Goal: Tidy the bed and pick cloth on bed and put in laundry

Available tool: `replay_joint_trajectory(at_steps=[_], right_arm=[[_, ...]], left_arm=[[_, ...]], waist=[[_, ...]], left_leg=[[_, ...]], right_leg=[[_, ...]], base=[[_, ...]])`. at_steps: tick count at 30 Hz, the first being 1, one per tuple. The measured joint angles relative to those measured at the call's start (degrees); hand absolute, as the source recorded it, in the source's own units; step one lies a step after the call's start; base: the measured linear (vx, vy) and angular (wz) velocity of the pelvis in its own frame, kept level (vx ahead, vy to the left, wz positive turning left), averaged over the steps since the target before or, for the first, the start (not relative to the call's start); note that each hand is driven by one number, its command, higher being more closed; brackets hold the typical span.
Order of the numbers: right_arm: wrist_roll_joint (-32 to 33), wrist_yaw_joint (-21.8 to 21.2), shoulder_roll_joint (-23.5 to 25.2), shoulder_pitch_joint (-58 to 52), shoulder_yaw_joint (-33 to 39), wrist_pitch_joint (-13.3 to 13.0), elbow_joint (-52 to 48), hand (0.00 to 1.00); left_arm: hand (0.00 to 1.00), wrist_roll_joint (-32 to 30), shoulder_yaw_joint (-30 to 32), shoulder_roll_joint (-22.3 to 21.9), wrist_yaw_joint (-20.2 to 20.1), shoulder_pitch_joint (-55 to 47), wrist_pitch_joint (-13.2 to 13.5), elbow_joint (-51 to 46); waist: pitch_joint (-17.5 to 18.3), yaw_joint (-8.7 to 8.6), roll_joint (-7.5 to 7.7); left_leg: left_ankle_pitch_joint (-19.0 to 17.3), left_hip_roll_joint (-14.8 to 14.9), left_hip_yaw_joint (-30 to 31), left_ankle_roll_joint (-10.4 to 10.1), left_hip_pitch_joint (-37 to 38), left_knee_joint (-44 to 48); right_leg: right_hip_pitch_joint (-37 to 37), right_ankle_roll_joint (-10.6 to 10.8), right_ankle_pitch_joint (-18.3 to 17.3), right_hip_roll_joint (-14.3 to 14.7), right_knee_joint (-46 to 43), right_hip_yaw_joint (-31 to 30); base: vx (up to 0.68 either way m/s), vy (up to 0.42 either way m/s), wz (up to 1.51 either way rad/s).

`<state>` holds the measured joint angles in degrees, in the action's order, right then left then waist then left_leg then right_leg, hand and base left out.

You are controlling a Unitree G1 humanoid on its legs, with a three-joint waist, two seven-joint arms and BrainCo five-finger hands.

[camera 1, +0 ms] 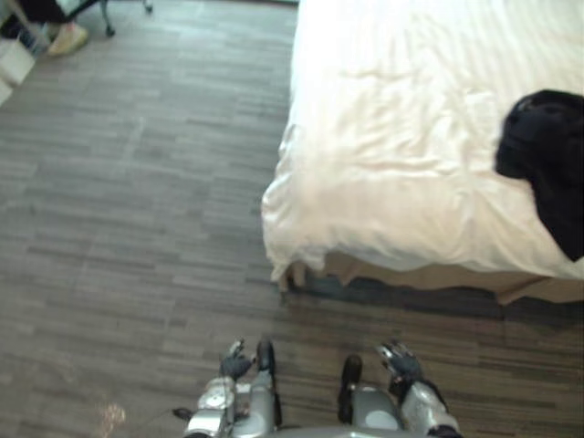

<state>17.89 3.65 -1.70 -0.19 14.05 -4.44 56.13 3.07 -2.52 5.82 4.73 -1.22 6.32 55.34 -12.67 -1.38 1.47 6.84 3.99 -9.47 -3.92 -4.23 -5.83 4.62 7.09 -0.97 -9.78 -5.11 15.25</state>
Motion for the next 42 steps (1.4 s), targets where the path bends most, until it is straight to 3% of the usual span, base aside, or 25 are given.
replay_joint_trajectory(at_steps=[5, 8, 11, 15, 16, 19, 21, 23, 24, 25, 27, 28, 29, 32, 33, 37, 41, 42], right_arm=[[-6.49, 2.86, 0.18, -3.41, 7.4, 1.53, 2.29, 0.0], [-8.13, 3.17, 0.71, -4.11, 9.72, 2.25, 3.16, 0.0], [-9.55, 3.84, 1.13, -5.01, 11.18, 2.4, 3.07, 0.0], [-9.6, 3.9, 1.13, -6.46, 11.99, 2.29, 1.16, 0.0], [-9.59, 3.91, 1.19, -6.89, 12.02, 2.29, 0.76, 0.0], [-9.6, 3.92, 1.54, -7.55, 11.91, 2.43, 0.79, 0.0], [-9.6, 3.95, 1.52, -8.92, 11.88, 2.44, 0.79, 0.0], [-9.6, 4.2, 0.49, -9.15, 11.67, 2.49, 0.83, 0.0], [-9.59, 4.27, -0.47, -8.44, 11.47, 2.47, 0.86, 0.0], [-9.59, 4.53, -0.86, -7.98, 11.39, 2.49, 0.94, 0.0], [-9.6, 5.09, -1.09, -7.06, 11.28, 2.38, 1.08, 0.0], [-9.61, 5.11, -1.12, -6.81, 11.22, 2.38, 1.25, 0.0], [-9.76, 5.18, -1.35, -6.45, 10.4, 2.46, 1.68, 0.0], [-11.29, 5.26, -1.47, -6.65, 9.34, 2.58, 2.7, 0.0], [-11.77, 5.24, -1.85, -7.36, 8.7, 2.76, 3.03, 0.0], [-11.97, 5.09, -0.32, -10.01, 9.21, 3.61, 3.38, 0.0], [-12.1, 5.0, 0.81, -10.23, 9.2, 3.44, 2.76, 0.0], [-12.4, 5.04, 0.41, -10.25, 9.05, 3.31, 2.47, 0.0]], left_arm=[[0.0, -5.6, 3.68, 1.43, 1.15, 0.11, -1.58, 3.76], [0.0, -6.31, 5.52, 1.46, 1.83, -0.23, -2.21, 4.04], [0.0, -8.41, 6.41, 1.42, 1.82, -0.48, -2.85, 6.07], [0.0, -10.49, 9.34, -1.18, 1.74, -1.48, -3.37, 6.1], [0.0, -10.49, 9.72, -1.79, 1.74, -1.46, -3.37, 6.09], [0.0, -10.5, 9.9, -2.36, 1.67, -1.68, -3.41, 6.06], [0.0, -10.45, 10.0, -2.89, 1.71, -1.56, -3.44, 5.85], [0.0, -10.28, 10.29, -4.62, 1.82, -1.23, -3.35, 5.73], [0.0, -10.11, 10.61, -5.57, 1.81, -1.35, -3.34, 5.76], [0.0, -9.84, 10.63, -5.85, 1.82, -1.24, -3.28, 5.72], [0.0, -8.7, 10.37, -6.14, 1.92, -1.08, -2.93, 5.36], [0.0, -8.27, 10.33, -6.14, 1.94, -1.08, -2.7, 5.23], [0.0, -7.61, 9.78, -5.95, 2.0, -1.11, -2.38, 4.88], [0.0, -7.07, 8.87, -5.29, 2.03, -1.48, -1.96, 4.78], [0.0, -7.07, 7.72, -5.16, 2.19, -1.54, -2.0, 4.75], [0.0, -7.14, 5.73, -1.62, 2.74, -2.53, -2.29, 5.3], [0.0, -7.28, 4.16, -2.45, 2.69, -2.03, -2.77, 6.03], [0.0, -7.3, 4.16, -2.51, 2.66, -2.0, -2.93, 6.13]], waist=[[0.5, -1.43, -0.09], [0.74, -1.49, 0.07], [1.6, -2.84, -0.73], [2.86, -2.86, -2.63], [2.99, -3.78, -2.91], [3.16, -4.11, -2.21], [3.86, -4.18, -1.82], [4.03, -4.07, -3.54], [3.95, -4.07, -4.58], [3.89, -4.1, -4.68], [3.84, -4.01, -4.38], [3.77, -4.02, -4.27], [3.7, -3.78, -4.0], [3.93, -3.08, -3.77], [5.43, -3.59, -4.94], [7.13, -4.24, -1.37], [7.44, -4.17, -1.3], [6.94, -4.25, -2.03]], left_leg=[[-2.49, 1.51, -5.57, -0.72, 5.98, 0.27], [-3.46, 2.72, -8.75, -1.62, 8.12, 0.31], [-4.12, 4.92, -11.49, -3.22, 9.71, 0.36], [-5.59, 7.92, -19.89, -5.74, 13.71, 0.42], [-6.07, 8.33, -21.92, -6.29, 14.28, 1.34], [-9.27, 10.43, -26.38, -7.23, 13.32, 11.52], [-9.75, 14.28, -26.48, -7.14, 9.29, 27.11], [-10.63, 16.95, -20.9, -6.5, 5.21, 37.18], [-13.39, 15.81, -16.23, -6.22, 4.58, 38.75], [-14.89, 14.52, -14.34, -6.12, 4.63, 38.69], [-19.37, 9.55, -6.63, -4.63, 4.41, 36.09], [-19.98, 8.61, -4.21, -4.03, 4.15, 35.19], [-20.75, 6.68, 2.98, -2.75, 3.4, 32.57], [-23.4, 5.0, 12.46, -1.89, 4.64, 26.85], [-27.12, 4.43, 13.79, -0.56, 7.18, 22.04], [-26.76, 1.36, 6.62, 0.05, 10.15, 18.81], [-25.95, -1.28, 0.47, 1.37, 12.29, 15.37], [-25.95, -1.71, -1.7, 1.37, 12.83, 14.75]], right_leg=[[-2.5, -0.76, -0.6, 0.66, -0.06, -2.61], [-2.39, -2.58, -1.59, -2.46, -3.94, 7.9], [-2.28, -2.66, -1.87, -0.53, -4.79, 8.51], [-1.31, -3.06, -2.12, 3.66, -4.5, 2.11], [-1.11, -3.15, -2.33, 4.33, -4.47, 0.58], [-0.4, -3.73, -4.36, 4.37, -5.13, -3.44], [-0.63, -4.04, -4.34, 3.96, -5.35, -6.79], [-0.4, -4.9, -3.6, 5.48, -5.54, -11.31], [-0.31, -4.95, -3.19, 5.81, -5.12, -13.95], [-0.27, -4.75, -3.01, 5.82, -4.91, -15.75], [-0.42, -3.77, -1.91, 5.84, -3.24, -22.74], [-0.4, -3.42, -1.69, 5.93, -2.8, -24.48], [-0.32, -2.75, -1.31, 5.97, -1.59, -28.84], [0.56, 0.39, -0.43, 6.18, -0.62, -35.2], [1.45, 1.91, 0.58, 6.5, 0.39, -36.75], [3.14, 2.4, 2.67, 5.11, -0.58, -33.09], [5.34, 2.71, 6.26, 4.56, 1.88, -37.37], [6.03, 2.47, 7.87, 4.8, 2.64, -37.51]], base=[[0.08, -0.015, -0.52], [0.06, -0.033, -0.62], [0.1, -0.095, -0.52], [0.11, -0.101, -0.98], [0.12, -0.061, -0.84], [0.07, -0.051, -0.89], [0.13, -0.118, -0.96], [0.17, -0.005, -1.06], [0.16, 0.114, -1.01], [0.17, 0.152, -1.36], [0.12, 0.167, -1.44], [0.07, 0.316, -1.54], [0.02, 0.322, -1.46], [-0.03, 0.376, -1.41], [-0.02, 0.402, -0.98], [0.02, 0.263, -0.84], [0.0, 0.131, -0.91], [-0.02, 0.059, -1.02]])
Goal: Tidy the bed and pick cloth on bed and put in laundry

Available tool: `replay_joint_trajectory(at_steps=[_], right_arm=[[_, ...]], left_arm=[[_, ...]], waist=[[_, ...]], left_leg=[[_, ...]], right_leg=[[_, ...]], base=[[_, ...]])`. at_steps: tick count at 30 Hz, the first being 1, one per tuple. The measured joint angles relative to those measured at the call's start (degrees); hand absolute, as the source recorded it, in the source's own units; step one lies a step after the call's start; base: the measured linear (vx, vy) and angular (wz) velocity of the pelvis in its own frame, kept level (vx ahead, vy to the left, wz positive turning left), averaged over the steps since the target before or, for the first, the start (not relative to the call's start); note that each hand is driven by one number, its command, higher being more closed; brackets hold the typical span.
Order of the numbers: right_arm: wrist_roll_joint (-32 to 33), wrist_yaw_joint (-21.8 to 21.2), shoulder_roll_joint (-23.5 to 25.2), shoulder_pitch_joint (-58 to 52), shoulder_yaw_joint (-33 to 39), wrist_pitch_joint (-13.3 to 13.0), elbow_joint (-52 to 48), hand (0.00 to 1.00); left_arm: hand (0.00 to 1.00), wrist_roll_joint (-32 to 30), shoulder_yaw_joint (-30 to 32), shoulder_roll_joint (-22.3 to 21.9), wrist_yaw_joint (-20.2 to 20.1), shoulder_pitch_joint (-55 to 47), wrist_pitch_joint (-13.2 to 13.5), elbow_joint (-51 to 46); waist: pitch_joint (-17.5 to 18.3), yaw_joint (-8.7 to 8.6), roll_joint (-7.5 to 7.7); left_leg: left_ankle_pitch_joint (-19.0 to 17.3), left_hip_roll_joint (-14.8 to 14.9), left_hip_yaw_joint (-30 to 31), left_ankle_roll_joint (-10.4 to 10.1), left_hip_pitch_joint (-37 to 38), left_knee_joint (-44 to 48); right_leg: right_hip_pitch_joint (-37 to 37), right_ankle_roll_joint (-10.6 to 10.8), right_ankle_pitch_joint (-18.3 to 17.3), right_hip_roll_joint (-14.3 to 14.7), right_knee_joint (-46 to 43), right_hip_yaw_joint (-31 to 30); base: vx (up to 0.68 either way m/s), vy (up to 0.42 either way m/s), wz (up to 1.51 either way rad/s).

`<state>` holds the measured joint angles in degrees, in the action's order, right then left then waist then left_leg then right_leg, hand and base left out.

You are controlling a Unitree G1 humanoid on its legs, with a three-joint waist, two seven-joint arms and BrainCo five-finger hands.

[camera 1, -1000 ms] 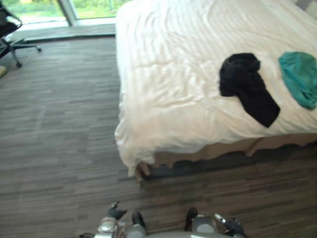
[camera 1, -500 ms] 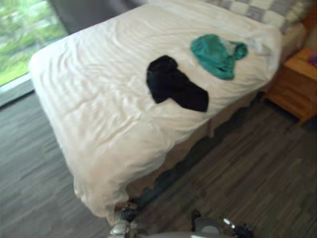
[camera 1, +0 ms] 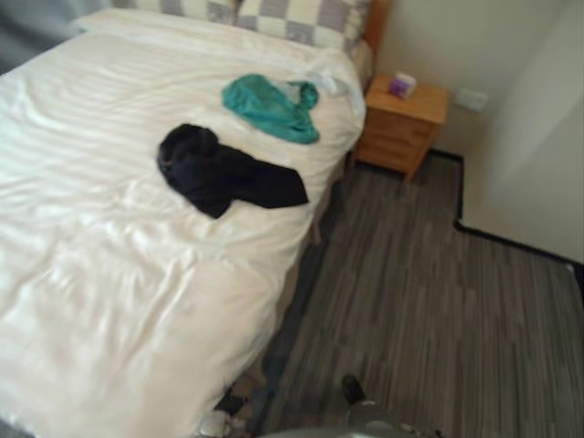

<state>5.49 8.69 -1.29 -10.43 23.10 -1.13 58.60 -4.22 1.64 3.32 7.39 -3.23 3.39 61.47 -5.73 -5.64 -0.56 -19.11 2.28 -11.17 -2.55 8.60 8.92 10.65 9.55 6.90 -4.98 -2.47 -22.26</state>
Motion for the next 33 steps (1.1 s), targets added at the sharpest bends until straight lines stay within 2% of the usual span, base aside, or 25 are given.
replay_joint_trajectory(at_steps=[1, 3, 4, 5, 6, 7, 8, 10, 12, 13, 14, 15, 21, 28, 29, 31, 32, 33], right_arm=[[-0.59, 0.02, -0.45, 0.0, -0.49, 0.08, -0.28, 0.0], [-1.58, 0.11, -1.19, 0.01, -1.43, 0.25, -1.14, 0.0], [-1.69, 0.12, -1.29, 0.08, -3.09, 0.19, -1.63, 0.0], [-1.72, 0.15, -0.28, 1.49, -3.87, 0.23, -1.54, 0.0], [-1.85, 0.17, -0.74, 2.3, -3.06, 0.29, -1.71, 0.0], [-2.22, 0.21, -0.78, 2.29, -2.63, 0.34, -1.59, 0.0], [-2.33, 0.15, -0.44, 2.23, -2.32, 0.23, -1.62, 0.0], [-3.33, 0.15, -0.32, 2.03, -2.16, 0.05, -1.59, 0.0], [-3.91, 0.09, -0.04, 2.29, -2.33, 0.09, -1.46, 0.0], [-3.9, 0.05, 0.59, 2.31, -2.36, 0.08, -1.37, 0.0], [-3.89, 0.06, 1.0, 2.52, -2.32, 0.09, -1.35, 0.0], [-3.9, 0.05, 0.91, 3.75, -1.1, 0.48, -0.8, 0.0], [-3.9, 0.05, 0.9, 3.74, -1.05, 0.48, -0.8, 0.0], [-3.57, -0.27, 0.92, 3.7, 0.75, 1.63, -0.45, 0.0], [-3.23, -0.69, 0.85, 3.72, 0.75, 1.65, -0.36, 0.0], [-2.71, -1.39, 0.73, 3.83, 0.72, 1.66, -0.28, 0.0], [-2.57, -1.61, 0.36, 4.18, 0.51, 1.69, 0.47, 0.0], [-2.45, -1.68, -0.82, 4.23, -0.42, 1.74, 1.12, 0.0]], left_arm=[[0.0, -0.01, 0.05, -0.08, -0.09, 0.04, -0.36, 0.25], [0.0, 0.04, 0.41, -0.46, -0.31, 0.37, -0.72, 1.21], [0.0, -0.44, 1.51, -0.42, -0.87, 0.53, -1.0, 1.28], [0.0, -0.54, 2.35, 0.16, -1.39, 1.14, -0.93, 1.09], [0.0, -0.57, 2.9, -0.04, -1.72, 1.68, -0.85, 1.35], [0.0, -0.92, 3.52, -0.51, -2.17, 1.97, -0.8, 0.37], [0.0, -1.0, 3.53, -0.31, -2.16, 1.72, -1.08, 0.24], [0.0, -1.06, 4.0, -0.25, -2.06, 0.88, -0.99, -0.39], [0.0, -0.91, 5.49, -0.11, -1.89, 0.48, -1.02, -0.62], [0.0, -0.9, 5.84, 0.49, -1.79, 0.25, -1.07, -0.6], [0.0, -0.91, 5.87, 1.02, -1.79, 0.25, -1.11, -0.55], [0.0, -0.34, 5.22, -0.21, -1.05, -0.49, -1.43, -0.41], [0.0, -0.33, 5.29, -0.21, -1.05, -0.51, -1.43, -0.4], [0.0, 2.62, 9.59, -0.96, -0.98, -0.82, -1.92, -0.46], [0.0, 3.56, 11.39, -1.38, -1.05, -1.21, -1.95, -1.08], [0.0, 4.88, 13.86, -2.19, -1.14, -2.0, -1.91, -3.37], [0.0, 6.22, 14.97, -2.38, -1.26, -2.41, -2.01, -5.26], [0.0, 7.58, 15.7, -2.8, -1.33, -2.51, -1.96, -6.73]], waist=[[-0.37, 0.08, -0.66], [-1.01, 0.19, -1.48], [-1.72, 0.3, -0.75], [-2.81, 1.33, 1.01], [-3.22, 1.56, -0.05], [-4.16, 1.75, -0.09], [-4.13, 1.58, -0.21], [-3.98, 1.71, -0.13], [-3.16, 2.07, 0.67], [-2.14, 2.23, 1.94], [-1.71, 2.58, 2.83], [-0.38, 3.78, 1.74], [-0.38, 3.81, 1.74], [-0.77, 4.03, 1.61], [-0.98, 4.19, 1.61], [-2.36, 5.02, 1.31], [-3.19, 5.07, 1.4], [-3.97, 5.12, 1.21]], left_leg=[[0.08, 0.13, -1.78, 0.13, 0.24, -0.25], [0.84, -0.01, -4.88, 1.12, 0.13, 0.43], [2.35, -0.63, -6.26, 1.56, -1.2, 4.15], [0.87, -1.26, -5.67, 4.33, -3.71, 4.9], [4.67, -0.64, -6.23, 6.57, -3.01, -2.6], [7.2, -0.61, -8.84, 4.94, -1.3, -5.07], [7.25, -0.01, -9.65, 5.03, -0.77, -4.96], [7.34, 0.92, -11.17, 4.98, -0.64, -4.5], [7.6, 1.19, -13.12, 4.55, -1.61, -4.19], [7.87, 0.76, -14.77, 4.11, -2.94, -4.02], [8.12, 0.65, -15.74, 3.72, -3.26, -4.11], [14.1, -3.24, -17.71, 2.11, 0.91, -13.74], [14.11, -3.24, -17.55, 2.13, 0.89, -13.64], [14.44, -2.87, -12.81, 2.65, 0.04, -10.67], [13.49, -2.45, -12.47, 2.49, -0.35, -8.54], [9.27, -0.47, -12.5, 1.64, -3.32, 0.58], [7.37, 2.28, -11.29, -0.66, -8.47, 13.04], [7.7, 4.76, -9.84, -1.7, -12.91, 23.4]], right_leg=[[0.62, -1.36, 1.75, 0.37, 0.53, 2.46], [1.75, -5.5, 5.63, 1.13, 0.77, 12.64], [1.5, -10.19, 10.5, 1.0, 2.51, 20.73], [0.64, -12.87, 17.07, 0.16, 6.89, 22.57], [1.04, -12.18, 12.91, 0.75, 2.99, 24.98], [2.84, -9.37, -2.52, -0.23, -12.16, 29.51], [2.28, -9.58, -9.79, -0.29, -21.25, 31.53], [-1.19, -9.24, -14.99, -1.22, -27.56, 34.92], [-4.82, -7.71, -16.33, -2.17, -26.16, 35.05], [-7.33, -6.38, -14.92, -2.8, -20.51, 34.31], [-8.13, -5.71, -15.05, -2.34, -17.26, 33.77], [-15.53, -4.42, -9.9, -1.15, 2.14, 33.19], [-15.55, -4.42, -9.9, -1.16, 2.04, 33.26], [-15.64, -4.74, -10.94, -2.14, -1.41, 36.52], [-16.0, -4.84, -11.56, -2.34, -2.11, 36.69], [-16.62, -5.01, -13.31, -2.75, -2.49, 36.39], [-16.97, -5.38, -14.31, -2.77, -2.59, 36.19], [-17.07, -5.38, -14.46, -2.59, -2.59, 36.28]], base=[[-0.02, 0.029, -1.11], [-0.01, 0.033, -1.0], [-0.13, 0.058, -1.07], [-0.16, 0.042, -1.08], [-0.18, -0.004, -1.0], [-0.07, -0.036, -0.7], [-0.03, -0.041, -0.46], [-0.03, -0.009, -0.35], [-0.02, -0.064, -0.72], [0.0, -0.123, -0.86], [-0.01, -0.093, -0.51], [0.0, -0.035, -0.18], [0.0, 0.0, 0.01], [-0.02, -0.012, 0.22], [-0.05, -0.032, 0.22], [-0.09, -0.06, 0.0], [-0.15, -0.072, -0.15], [-0.14, -0.05, -0.25]])
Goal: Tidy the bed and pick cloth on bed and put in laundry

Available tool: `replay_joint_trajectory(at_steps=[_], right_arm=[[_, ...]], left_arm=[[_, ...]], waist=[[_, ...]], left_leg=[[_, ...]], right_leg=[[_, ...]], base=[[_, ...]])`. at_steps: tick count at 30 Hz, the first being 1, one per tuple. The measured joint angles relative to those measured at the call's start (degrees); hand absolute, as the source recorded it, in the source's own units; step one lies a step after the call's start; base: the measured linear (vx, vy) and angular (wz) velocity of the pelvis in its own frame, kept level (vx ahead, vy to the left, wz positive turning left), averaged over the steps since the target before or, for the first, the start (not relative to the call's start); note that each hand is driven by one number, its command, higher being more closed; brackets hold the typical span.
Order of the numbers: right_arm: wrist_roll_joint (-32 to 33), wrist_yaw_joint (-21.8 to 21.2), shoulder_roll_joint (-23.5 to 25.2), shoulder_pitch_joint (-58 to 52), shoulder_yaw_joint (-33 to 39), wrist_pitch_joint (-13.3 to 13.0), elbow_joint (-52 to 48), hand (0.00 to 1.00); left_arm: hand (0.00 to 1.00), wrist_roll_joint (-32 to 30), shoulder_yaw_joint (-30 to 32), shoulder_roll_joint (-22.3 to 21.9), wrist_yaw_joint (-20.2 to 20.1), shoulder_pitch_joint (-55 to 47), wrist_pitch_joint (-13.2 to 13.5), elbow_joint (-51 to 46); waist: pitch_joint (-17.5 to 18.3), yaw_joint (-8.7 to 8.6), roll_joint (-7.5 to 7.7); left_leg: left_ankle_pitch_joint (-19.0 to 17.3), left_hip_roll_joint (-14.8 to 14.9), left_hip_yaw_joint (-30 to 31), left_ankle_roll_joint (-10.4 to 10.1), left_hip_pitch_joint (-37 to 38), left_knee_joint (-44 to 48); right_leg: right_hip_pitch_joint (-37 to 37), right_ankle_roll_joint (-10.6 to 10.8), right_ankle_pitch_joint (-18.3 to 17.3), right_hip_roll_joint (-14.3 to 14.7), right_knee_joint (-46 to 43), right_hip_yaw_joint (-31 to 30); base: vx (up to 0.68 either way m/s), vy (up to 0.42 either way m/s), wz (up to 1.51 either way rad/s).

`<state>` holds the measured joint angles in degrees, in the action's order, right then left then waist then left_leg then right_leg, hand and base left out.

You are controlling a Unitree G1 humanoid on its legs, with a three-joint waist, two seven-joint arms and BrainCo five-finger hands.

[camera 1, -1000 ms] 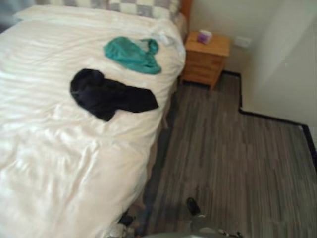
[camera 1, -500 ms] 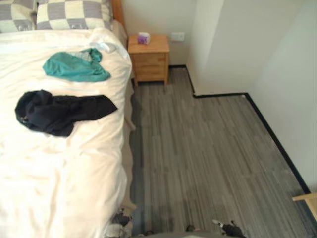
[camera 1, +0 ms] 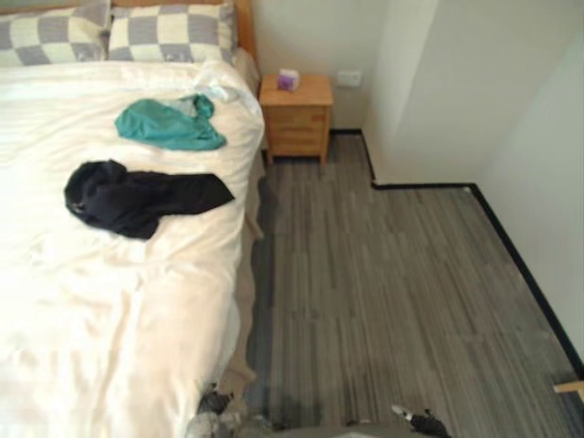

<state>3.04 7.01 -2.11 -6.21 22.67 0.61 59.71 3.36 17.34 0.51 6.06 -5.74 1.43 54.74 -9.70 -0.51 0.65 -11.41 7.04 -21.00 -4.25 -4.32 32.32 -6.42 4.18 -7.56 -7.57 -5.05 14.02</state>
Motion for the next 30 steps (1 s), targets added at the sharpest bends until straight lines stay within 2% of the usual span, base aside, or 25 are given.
replay_joint_trajectory(at_steps=[2, 3, 4, 5, 6, 7, 9, 10, 11, 12, 13, 14, 16, 18, 19, 20, 21, 22, 23, 24, 25, 26, 28, 29, 30], right_arm=[[0.83, -0.05, -2.57, 0.22, -1.02, -0.01, 0.12, 0.0], [0.88, -0.04, -3.2, 0.29, -1.04, -0.01, 0.12, 0.0], [0.88, -0.04, -3.32, 0.29, -1.04, 0.03, 0.14, 0.0], [0.88, -0.04, -3.2, 0.01, -1.07, 0.25, 0.16, 0.0], [0.88, 0.06, -2.78, -0.34, -0.91, 0.98, 0.27, 0.0], [0.87, 0.08, -2.84, -0.54, -0.68, 1.21, 0.26, 0.0], [0.86, 0.14, -2.34, -0.41, -0.55, 1.33, 0.19, 0.0], [0.84, 0.16, -2.25, 0.03, -0.56, 1.21, 0.15, 0.0], [0.84, 0.17, -2.15, 0.53, -0.7, 1.09, 0.03, 0.0], [0.83, 0.16, -1.76, 1.13, -0.89, 1.0, -0.34, 0.0], [0.79, -0.18, -1.45, 2.57, -1.82, 0.69, -0.69, 0.0], [0.76, -0.61, -1.47, 2.85, -2.24, 0.44, -0.6, 0.0], [0.65, -1.04, -1.12, 3.52, -3.02, 0.22, -0.5, 0.0], [-0.21, -1.26, -0.6, 3.57, -3.41, -0.22, -0.54, 0.0], [-1.13, -1.63, -0.53, 3.65, -3.44, -0.13, -0.43, 0.0], [-1.26, -1.95, -0.46, 3.61, -3.31, -0.15, -0.52, 0.0], [-1.24, -2.07, -0.42, 3.68, -3.07, -0.18, -0.77, 0.0], [-1.31, -2.1, -0.53, 3.71, -3.03, -0.14, -1.5, 0.0], [-1.42, -2.01, -0.46, 3.44, -3.26, -0.09, -1.94, 0.0], [-1.43, -1.98, -0.41, 2.84, -3.44, -0.09, -2.02, 0.0], [-1.42, -1.97, -0.38, 2.75, -3.4, -0.08, -2.08, 0.0], [-1.31, -1.97, -0.39, 2.24, -3.33, -0.13, -2.2, 0.0], [-1.31, -2.04, -0.69, 2.48, -3.35, -0.19, -2.55, 0.0], [-1.26, -2.01, -1.09, 2.83, -3.46, -0.26, -3.54, 0.0], [-1.24, -2.0, -1.29, 2.78, -3.48, -0.31, -4.24, 0.0]], left_arm=[[0.0, 1.35, 0.97, -1.36, -0.19, 0.16, -0.33, -0.71], [0.0, 1.55, 0.8, -1.51, -0.19, 0.21, -0.42, -0.69], [0.0, 1.57, 0.81, -1.53, -0.25, 0.23, -0.41, -0.73], [0.0, 1.59, 0.84, -1.37, -0.42, 0.46, -0.25, -0.98], [0.0, 1.61, 0.9, -1.43, -0.59, 0.63, -0.29, -0.87], [0.0, 1.61, 0.86, -1.44, -0.64, 0.63, -0.34, -0.85], [0.0, 1.6, 0.76, -1.51, -0.77, 0.61, -0.35, -0.72], [0.0, 1.7, 0.56, -1.64, -1.04, 0.66, -0.34, -0.79], [0.0, 1.65, 0.38, -1.46, -1.22, 0.74, -0.41, -0.89], [0.0, 1.56, 0.06, -1.45, -1.37, 0.85, -0.48, -0.92], [0.0, 1.6, -0.99, -1.03, -2.32, 1.44, -0.61, -1.14], [0.0, 1.6, -0.96, -0.72, -2.45, 1.91, -0.83, -1.56], [0.0, 1.5, -0.91, -0.69, -2.3, 2.13, -1.08, -1.87], [0.0, 1.15, -0.91, -0.5, -2.22, 2.13, -1.1, -1.05], [0.0, 0.96, -0.93, -0.6, -2.19, 2.15, -1.13, -0.58], [0.0, 0.69, -1.04, -0.4, -2.14, 2.18, -1.19, -0.45], [0.0, 0.61, -1.27, -0.33, -2.13, 2.19, -1.23, -0.39], [0.0, 0.47, -1.63, 0.11, -2.07, 2.19, -1.29, -0.4], [0.0, 0.35, -2.36, 1.4, -2.05, 2.11, -1.91, -0.44], [0.0, 0.23, -3.63, 2.18, -1.86, 1.91, -2.46, -0.23], [0.0, 0.13, -4.32, 2.16, -1.73, 1.64, -2.55, -0.15], [0.0, -0.74, -4.98, 2.3, -1.13, 1.53, -2.72, -0.17], [0.0, -1.62, -6.01, 2.6, -0.74, 1.74, -2.82, -0.1], [0.0, -1.9, -6.32, 2.56, -0.74, 1.76, -2.85, 0.1], [0.0, -1.93, -6.55, 2.54, -0.73, 1.74, -2.84, 0.12]], waist=[[-1.32, 0.54, -2.4], [-1.98, 0.63, -3.1], [-2.25, 0.61, -3.08], [-2.48, 0.68, -2.64], [-2.56, 0.74, -2.68], [-2.56, 0.69, -2.68], [-2.61, 0.84, -2.58], [-2.65, 1.38, -2.54], [-2.66, 1.77, -1.67], [-2.5, 1.75, -2.01], [-3.29, 1.74, -1.72], [-3.27, 2.94, -1.32], [-3.08, 3.94, -1.05], [-2.85, 4.15, -0.27], [-2.38, 4.36, -0.62], [-2.2, 4.18, -0.88], [-2.32, 4.04, -0.65], [-2.62, 3.73, -0.08], [-3.14, 2.66, 1.47], [-3.39, 1.7, 1.78], [-3.43, 1.11, 1.74], [-3.55, 0.61, 1.96], [-3.82, -0.05, 1.41], [-4.33, -0.58, 0.08], [-4.61, -0.99, -0.73]], left_leg=[[2.37, 3.35, -0.35, -2.1, -3.09, 8.53], [3.79, 3.38, -0.56, -3.15, -3.21, 8.92], [4.89, 3.05, -0.29, -4.6, -3.74, 9.21], [4.86, 2.26, 0.27, -4.15, -6.18, 10.03], [2.15, 1.01, 0.72, -2.0, -6.09, 4.95], [1.71, 0.54, 0.78, -1.27, -5.74, 0.78], [2.2, -0.97, 1.16, -1.17, -4.91, -10.98], [5.61, -2.13, 1.92, -0.41, -4.06, -19.6], [7.58, -3.77, 1.58, 1.38, -1.9, -23.25], [7.32, -3.87, 0.86, 1.57, -1.59, -23.63], [5.52, -3.06, 0.35, 3.38, -2.75, -20.16], [3.79, -2.65, -0.14, 4.56, -3.45, -16.69], [1.92, -2.12, -1.35, 5.24, -3.18, -14.07], [1.35, -2.88, -1.43, 5.25, -2.24, -15.45], [0.44, -3.37, -1.32, 5.04, -0.6, -18.58], [-0.02, -3.38, -1.82, 4.86, 0.53, -20.51], [-0.52, -3.52, -2.1, 5.12, 1.19, -21.08], [-1.09, -3.96, -2.18, 5.01, 2.79, -21.84], [-1.99, -5.26, -0.94, 5.36, 6.9, -23.15], [-2.52, -5.85, 0.34, 5.56, 9.7, -24.09], [-2.67, -5.88, 0.93, 5.42, 11.27, -24.38], [-3.87, -5.27, 2.46, 5.3, 14.37, -24.48], [-4.31, -3.57, 4.05, 4.96, 17.31, -25.61], [-4.26, -1.02, 4.7, 4.88, 18.91, -26.15], [-4.17, 0.69, 5.35, 4.73, 19.6, -25.96]], right_leg=[[-1.19, -0.64, 0.41, 1.09, 1.93, -0.97], [-1.15, -0.95, 0.6, 1.02, 3.22, -2.41], [-0.95, -1.33, 0.84, 0.65, 4.08, -3.15], [-0.54, -1.97, 1.35, -0.28, 5.03, -3.58], [-0.2, -2.02, 1.39, -0.78, 5.49, -3.89], [-0.22, -1.91, 1.61, -0.85, 5.86, -4.01], [-0.32, -1.0, 2.19, -1.02, 5.96, -4.06], [-0.49, 0.17, 2.51, -1.22, 5.87, -4.15], [-0.67, 0.56, 2.16, -2.0, 6.62, -4.96], [-0.92, 0.39, 2.07, -2.06, 7.02, -4.47], [-1.18, 0.1, 2.54, -1.46, 4.26, -3.09], [-1.67, 0.71, 2.54, -1.67, 5.03, -3.09], [-2.94, 1.51, 3.58, -1.71, 6.22, -3.86], [-1.8, 1.7, 3.48, -2.3, 4.13, -4.58], [0.99, 3.06, 2.19, -2.25, -0.96, -5.21], [4.75, 5.84, 0.15, -2.85, -8.82, -5.73], [7.1, 7.05, -0.65, -3.43, -14.16, -6.49], [10.49, 7.68, -0.95, -4.3, -22.57, -7.54], [14.09, 9.28, 1.97, -6.73, -36.04, -7.66], [15.76, 8.44, 5.94, -8.43, -43.2, -6.5], [16.39, 8.14, 6.14, -9.31, -46.98, -5.65], [18.22, 6.23, 2.31, -10.24, -52.92, -3.37], [21.71, 2.28, -4.27, -8.93, -54.16, 0.71], [24.38, -0.44, -6.55, -6.03, -48.49, 4.05], [26.25, -1.17, -6.59, -3.89, -41.43, 5.73]], base=[[-0.05, 0.02, -0.75], [0.02, 0.042, -0.88], [0.03, 0.034, -0.66], [0.06, 0.022, -0.41], [0.09, 0.031, -0.24], [0.14, 0.055, -0.03], [0.14, 0.078, 0.11], [0.16, 0.114, 0.03], [0.22, 0.137, 0.0], [0.29, 0.043, -0.03], [0.36, 0.02, -0.1], [0.36, 0.005, -0.21], [0.27, 0.007, -0.42], [0.25, 0.007, -0.38], [0.21, 0.06, -0.37], [0.21, 0.053, -0.34], [0.21, 0.064, -0.14], [0.25, 0.066, 0.17], [0.35, 0.07, 0.45], [0.33, 0.033, 0.63], [0.37, -0.008, 0.71], [0.39, -0.06, 0.59], [0.43, -0.154, 0.55], [0.4, -0.223, 0.55], [0.4, -0.247, 0.5]])
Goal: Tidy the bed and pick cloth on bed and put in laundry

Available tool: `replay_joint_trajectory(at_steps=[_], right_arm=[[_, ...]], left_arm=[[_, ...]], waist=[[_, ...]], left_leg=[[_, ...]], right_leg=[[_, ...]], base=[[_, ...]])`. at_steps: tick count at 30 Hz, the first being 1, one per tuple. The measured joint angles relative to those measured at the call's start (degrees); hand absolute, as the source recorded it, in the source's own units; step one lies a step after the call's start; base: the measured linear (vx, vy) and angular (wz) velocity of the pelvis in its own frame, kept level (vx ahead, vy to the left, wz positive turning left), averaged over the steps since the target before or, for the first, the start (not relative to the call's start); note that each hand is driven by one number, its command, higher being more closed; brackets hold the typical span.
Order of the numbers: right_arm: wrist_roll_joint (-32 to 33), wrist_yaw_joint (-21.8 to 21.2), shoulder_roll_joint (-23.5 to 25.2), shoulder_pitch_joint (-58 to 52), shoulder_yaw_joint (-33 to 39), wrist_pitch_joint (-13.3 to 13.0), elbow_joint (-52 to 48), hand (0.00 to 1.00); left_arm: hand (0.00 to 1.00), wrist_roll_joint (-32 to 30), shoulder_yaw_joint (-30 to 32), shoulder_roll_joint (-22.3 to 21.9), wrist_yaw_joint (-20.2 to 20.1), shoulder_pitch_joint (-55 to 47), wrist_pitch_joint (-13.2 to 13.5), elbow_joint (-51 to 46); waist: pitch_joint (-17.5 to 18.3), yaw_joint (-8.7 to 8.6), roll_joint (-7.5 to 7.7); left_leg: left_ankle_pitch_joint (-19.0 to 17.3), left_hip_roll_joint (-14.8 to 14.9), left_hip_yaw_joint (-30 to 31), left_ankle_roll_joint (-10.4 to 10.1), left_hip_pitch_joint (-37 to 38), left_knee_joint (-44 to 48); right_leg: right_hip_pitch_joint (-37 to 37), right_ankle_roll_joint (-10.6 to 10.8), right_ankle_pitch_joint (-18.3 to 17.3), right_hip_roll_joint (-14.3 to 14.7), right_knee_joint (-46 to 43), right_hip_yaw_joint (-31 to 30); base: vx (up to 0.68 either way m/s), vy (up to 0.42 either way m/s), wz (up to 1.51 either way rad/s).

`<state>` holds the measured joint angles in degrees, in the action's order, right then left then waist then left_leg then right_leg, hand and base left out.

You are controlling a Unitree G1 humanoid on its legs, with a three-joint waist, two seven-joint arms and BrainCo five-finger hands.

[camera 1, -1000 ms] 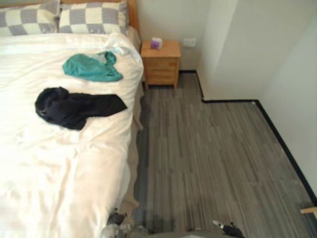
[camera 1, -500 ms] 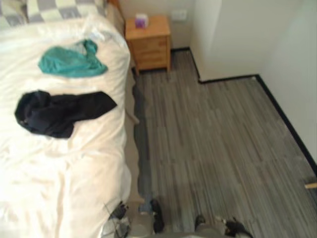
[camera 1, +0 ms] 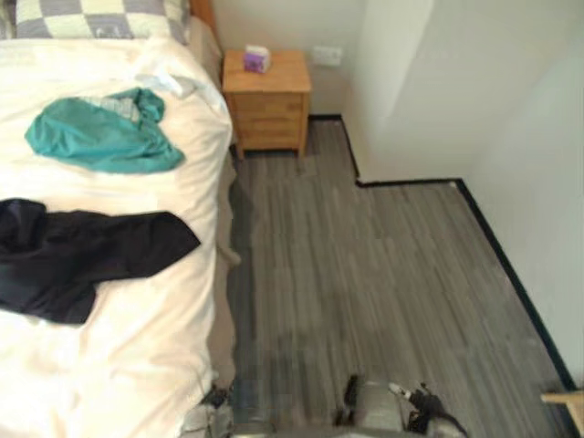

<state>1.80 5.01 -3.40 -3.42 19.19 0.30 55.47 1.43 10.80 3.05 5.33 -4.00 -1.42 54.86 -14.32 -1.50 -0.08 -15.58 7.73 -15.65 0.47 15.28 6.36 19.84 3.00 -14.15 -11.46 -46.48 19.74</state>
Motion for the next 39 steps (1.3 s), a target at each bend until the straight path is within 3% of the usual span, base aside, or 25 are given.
replay_joint_trajectory(at_steps=[1, 3, 4, 5, 7, 9, 10, 13, 14, 17, 19, 22, 23, 24, 26, 27, 28, 29, 31, 32, 33, 34, 35, 37, 39], right_arm=[[0.1, 0.04, -0.03, -0.01, -0.01, -0.02, -0.26, 0.0], [0.46, 0.13, 0.69, -0.89, -0.14, 0.0, -0.31, 0.0], [0.46, 0.14, 0.7, -1.27, -0.21, 0.06, -0.13, 0.0], [0.57, 0.3, -0.94, -0.25, 1.64, 0.06, 1.03, 0.0], [0.39, -0.11, -1.54, 0.46, 1.23, -0.2, 1.13, 0.0], [0.35, -0.11, -0.93, 0.14, 0.74, -0.06, 1.68, 0.0], [0.35, -0.04, -0.92, -0.38, 0.51, -0.08, 1.56, 0.0], [0.25, -0.02, -2.09, -0.89, -2.29, 0.04, 1.74, 0.0], [-0.05, 0.07, -2.73, -0.71, -3.52, 0.05, 1.71, 0.0], [-0.23, 0.28, -2.88, -0.3, -3.53, 0.06, 2.47, 0.0], [-0.44, 0.27, -3.02, 0.22, -3.44, 0.13, 3.47, 0.0], [-0.9, 0.26, -1.92, 0.44, -3.25, 0.17, 3.86, 0.0], [-1.12, 0.26, -1.68, 0.18, -3.02, 0.14, 3.78, 0.0], [-1.76, 0.28, -1.22, -0.12, -2.73, 0.17, 3.87, 0.0], [-2.26, 0.25, -0.41, 0.07, -2.87, 0.12, 3.92, 0.0], [-2.41, 0.16, 0.12, 1.1, -3.41, 0.1, 3.87, 0.0], [-2.41, 0.12, 0.58, 1.3, -3.39, 0.09, 3.77, 0.0], [-2.54, -0.05, 1.71, 1.51, -3.34, 0.05, 3.71, 0.0], [-3.01, -0.17, 1.71, 0.15, -3.35, -0.1, 3.78, 0.0], [-3.06, -0.19, 2.42, 0.15, -3.45, -0.31, 3.46, 0.0], [-3.27, -0.23, 2.49, 0.48, -3.46, -0.13, 3.42, 0.0], [-3.66, -0.35, 2.33, 0.78, -3.36, 0.17, 3.41, 0.0], [-3.68, -0.25, 1.76, 0.8, -3.23, 0.1, 3.15, 0.0], [-3.64, -0.19, 0.99, 0.79, -3.14, 0.12, 3.13, 0.0], [-3.62, -0.14, 0.18, 0.85, -2.09, 0.1, 3.12, 0.0]], left_arm=[[0.0, -0.02, -0.01, -0.06, 0.01, 0.01, 0.01, 0.02], [0.0, -1.3, 0.01, 0.14, -0.03, -0.07, 0.1, 0.14], [0.0, -1.79, 0.08, 0.39, -0.03, -0.31, 0.12, 0.36], [0.0, -2.71, -0.06, -1.85, -0.21, 0.86, 0.43, 2.26], [0.0, -3.89, 0.17, -2.17, -0.29, 1.11, 0.85, 3.35], [0.0, -4.47, 0.14, -2.08, -0.32, 1.2, 1.36, 4.17], [0.0, -4.47, 0.17, -2.45, -0.34, 1.13, 1.79, 4.15], [0.0, -4.36, 1.31, -3.09, -0.35, 1.06, 1.98, 2.98], [0.0, -4.29, 1.98, -3.23, -0.33, 0.89, 2.04, 1.71], [0.0, -3.56, 2.94, -3.25, -0.19, 0.66, 2.1, -0.84], [0.0, -3.08, 3.4, -3.45, -0.19, 0.6, 2.23, -2.24], [0.0, -3.1, 3.34, -3.34, -0.17, 0.57, 2.65, -3.13], [0.0, -3.12, 3.17, -3.42, -0.18, 0.56, 2.71, -3.07], [0.0, -3.07, 2.73, -3.35, -0.2, 0.58, 2.91, -3.05], [0.0, -3.08, 1.45, -2.79, -0.28, 1.22, 3.02, -3.14], [0.0, -3.07, 1.12, -2.05, -0.32, 1.75, 2.96, -3.07], [0.0, -3.02, 1.28, -1.86, -0.37, 1.77, 2.97, -3.07], [0.0, -2.81, 2.18, -1.75, -0.48, 1.88, 3.12, -3.27], [0.0, -2.26, 1.79, -2.02, -0.41, 0.85, 2.97, -2.67], [0.0, -2.06, 1.17, -1.04, -0.36, 0.54, 2.83, -2.11], [0.0, -2.02, 0.92, -0.41, -0.43, 0.56, 2.71, -2.04], [0.0, -2.05, 0.85, 0.2, -0.3, 0.67, 2.23, -2.04], [0.0, -2.02, 0.86, 0.77, -0.1, 0.38, 1.73, -1.76], [0.0, -1.95, 0.72, 1.13, 0.06, 0.09, 1.62, -0.87], [0.0, -1.74, 0.46, 0.79, 0.06, -0.15, 1.67, -0.81]], waist=[[-0.06, -0.33, -0.26], [0.54, -1.03, 1.13], [0.59, -1.22, 1.93], [0.07, -0.77, -2.09], [-0.21, -1.39, -1.8], [0.27, -1.39, -1.99], [0.53, -1.31, -2.62], [0.22, -0.74, -4.42], [-0.41, -0.41, -4.71], [-0.74, 1.44, -4.46], [-0.76, 2.47, -4.22], [-0.63, 2.43, -1.97], [-0.49, 2.43, -1.73], [-0.25, 3.12, -1.01], [0.7, 4.19, 0.6], [0.71, 4.1, 0.77], [0.69, 4.16, 0.84], [0.64, 4.75, 1.52], [2.31, 5.45, 1.25], [2.67, 5.23, 2.18], [2.59, 5.07, 3.41], [2.33, 4.68, 4.86], [1.85, 3.95, 4.34], [1.59, 3.64, 3.79], [1.07, 3.52, 2.41]], left_leg=[[0.11, 0.69, 0.34, -0.19, 0.31, 0.03], [0.9, 0.83, 1.0, -3.27, 2.85, -0.55], [0.53, 0.56, 1.27, -5.54, 3.94, -0.55], [0.21, 3.05, 1.44, -7.79, 5.1, -1.14], [3.55, 1.21, 4.05, -8.39, 5.48, -3.54], [6.3, 3.35, 3.13, -10.24, 5.6, 1.46], [6.9, 5.07, 4.65, -10.65, 3.0, 8.4], [16.63, 9.77, 10.54, -12.85, -9.75, 38.7], [14.4, 11.35, 11.18, -11.85, -15.33, 51.87], [8.13, 10.22, 8.54, -8.13, -22.25, 58.23], [4.85, 8.21, 6.62, -6.96, -26.26, 50.63], [4.41, 1.01, 3.72, -6.73, -27.91, 22.07], [7.37, -1.42, 3.54, -6.58, -27.66, 9.86], [16.63, -3.07, 2.43, -4.72, -26.55, 3.88], [14.97, -5.48, 1.72, -0.8, -27.07, 5.35], [12.4, -5.3, 2.04, 1.6, -29.02, 9.87], [11.6, -4.86, 1.37, 1.87, -29.23, 11.66], [10.71, -4.11, 0.24, 2.37, -29.8, 17.59], [7.57, -4.03, -0.92, 3.73, -26.49, 13.27], [2.82, -6.06, -0.93, 3.33, -23.37, 12.69], [1.95, -7.27, -0.54, 3.27, -22.13, 12.04], [1.07, -8.36, -0.1, 3.8, -19.55, 11.53], [0.35, -8.68, 1.35, 3.93, -15.77, 10.29], [0.51, -8.42, 3.08, 3.77, -9.86, 6.49], [0.76, -6.74, 4.88, 3.36, -5.64, 4.53]], right_leg=[[0.97, -0.32, 0.65, 1.12, 5.11, 0.45], [0.8, -0.73, 13.74, 3.46, 35.02, -1.16], [-0.54, -1.65, 22.32, 3.44, 38.27, -1.88], [-1.36, -5.05, 23.83, 6.11, 36.48, -1.3], [0.47, -6.39, 17.74, 5.8, 29.63, -2.34], [-0.86, -6.44, 12.92, 6.95, 26.53, -1.63], [-2.6, -5.81, 11.07, 8.04, 27.1, -1.01], [-10.86, -6.59, 9.39, 12.18, 33.12, -1.18], [-14.9, -7.28, 8.92, 13.66, 35.58, -2.06], [-22.12, -7.71, 8.13, 14.2, 39.14, -5.14], [-25.62, -6.54, 7.49, 13.35, 41.38, -6.57], [-29.34, -3.13, 6.06, 8.51, 43.41, -7.0], [-31.54, -1.7, 5.4, 7.25, 44.79, -6.56], [-34.05, -0.25, 4.69, 5.92, 46.69, -6.17], [-34.55, 0.4, 5.08, 4.27, 47.85, -5.63], [-35.28, 1.26, 7.83, 3.92, 48.19, -5.62], [-35.88, 1.84, 9.01, 3.98, 48.1, -5.88], [-36.61, 2.26, 10.9, 3.5, 44.71, -7.4], [-32.51, 5.1, 9.07, 2.84, 30.45, -8.33], [-26.54, 8.88, 7.68, -0.64, 13.66, -9.92], [-23.76, 10.31, 9.16, -2.37, 7.08, -10.6], [-19.81, 10.36, 9.14, -4.95, -3.25, -10.22], [-16.47, 7.18, 7.07, -6.49, -10.94, -7.46], [-14.25, 4.22, 3.16, -6.68, -12.32, -3.38], [-11.89, 2.05, -0.38, -5.61, -5.64, 1.88]], base=[[0.45, -0.321, 0.57], [0.56, -0.406, 0.66], [0.54, -0.37, 0.36], [0.5, -0.322, 0.15], [0.35, -0.265, -0.12], [0.35, -0.297, -0.06], [0.37, -0.3, 0.0], [0.4, -0.191, -0.11], [0.37, -0.085, -0.25], [0.33, -0.029, -0.42], [0.37, 0.06, -0.44], [0.41, 0.124, -0.08], [0.61, 0.209, 0.13], [0.64, 0.208, 0.16], [0.59, 0.145, 0.29], [0.52, 0.137, 0.41], [0.51, 0.183, 0.42], [0.42, 0.197, 0.21], [0.37, 0.172, 0.12], [0.31, 0.092, 0.21], [0.41, 0.066, 0.37], [0.5, 0.01, 0.41], [0.42, 0.002, 0.46], [0.51, -0.054, 0.57], [0.46, -0.108, 0.6]])
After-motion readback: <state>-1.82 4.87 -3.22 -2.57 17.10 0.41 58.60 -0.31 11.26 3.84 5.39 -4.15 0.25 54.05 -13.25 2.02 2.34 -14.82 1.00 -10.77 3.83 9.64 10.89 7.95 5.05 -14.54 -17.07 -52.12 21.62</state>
